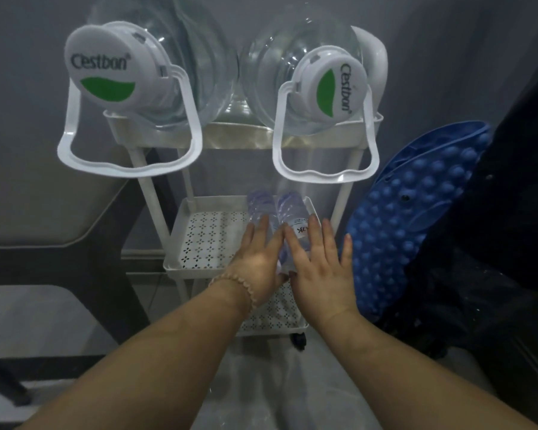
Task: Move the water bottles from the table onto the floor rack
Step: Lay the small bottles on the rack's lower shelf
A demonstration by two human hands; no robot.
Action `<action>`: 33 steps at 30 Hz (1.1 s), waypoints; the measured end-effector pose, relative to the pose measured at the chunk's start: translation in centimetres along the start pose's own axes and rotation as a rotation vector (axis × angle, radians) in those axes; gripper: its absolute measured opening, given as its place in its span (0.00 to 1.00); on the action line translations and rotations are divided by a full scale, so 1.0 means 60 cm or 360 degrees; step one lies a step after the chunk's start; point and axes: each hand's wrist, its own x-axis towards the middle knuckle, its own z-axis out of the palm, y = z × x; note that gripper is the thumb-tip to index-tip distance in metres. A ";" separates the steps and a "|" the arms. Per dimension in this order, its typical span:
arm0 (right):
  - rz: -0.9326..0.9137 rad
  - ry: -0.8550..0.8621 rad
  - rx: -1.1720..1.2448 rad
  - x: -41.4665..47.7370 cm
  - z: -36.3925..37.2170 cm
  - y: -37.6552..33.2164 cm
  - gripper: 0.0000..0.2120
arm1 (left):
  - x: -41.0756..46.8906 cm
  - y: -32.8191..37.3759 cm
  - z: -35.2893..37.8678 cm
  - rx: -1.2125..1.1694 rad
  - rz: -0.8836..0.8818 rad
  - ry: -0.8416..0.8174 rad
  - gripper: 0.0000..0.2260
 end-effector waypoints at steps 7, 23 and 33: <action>0.0019 -0.0231 -0.0118 -0.021 0.025 -0.009 0.43 | -0.005 -0.006 -0.001 0.0228 -0.0025 0.0088 0.43; -0.0098 -0.0115 0.0212 -0.162 -0.213 -0.161 0.28 | -0.270 0.099 -0.219 0.0182 -0.0239 -0.0026 0.26; 0.0057 0.0128 0.0126 -0.079 -0.708 -0.266 0.18 | -0.329 0.240 -0.711 0.0280 -0.0251 -0.0157 0.26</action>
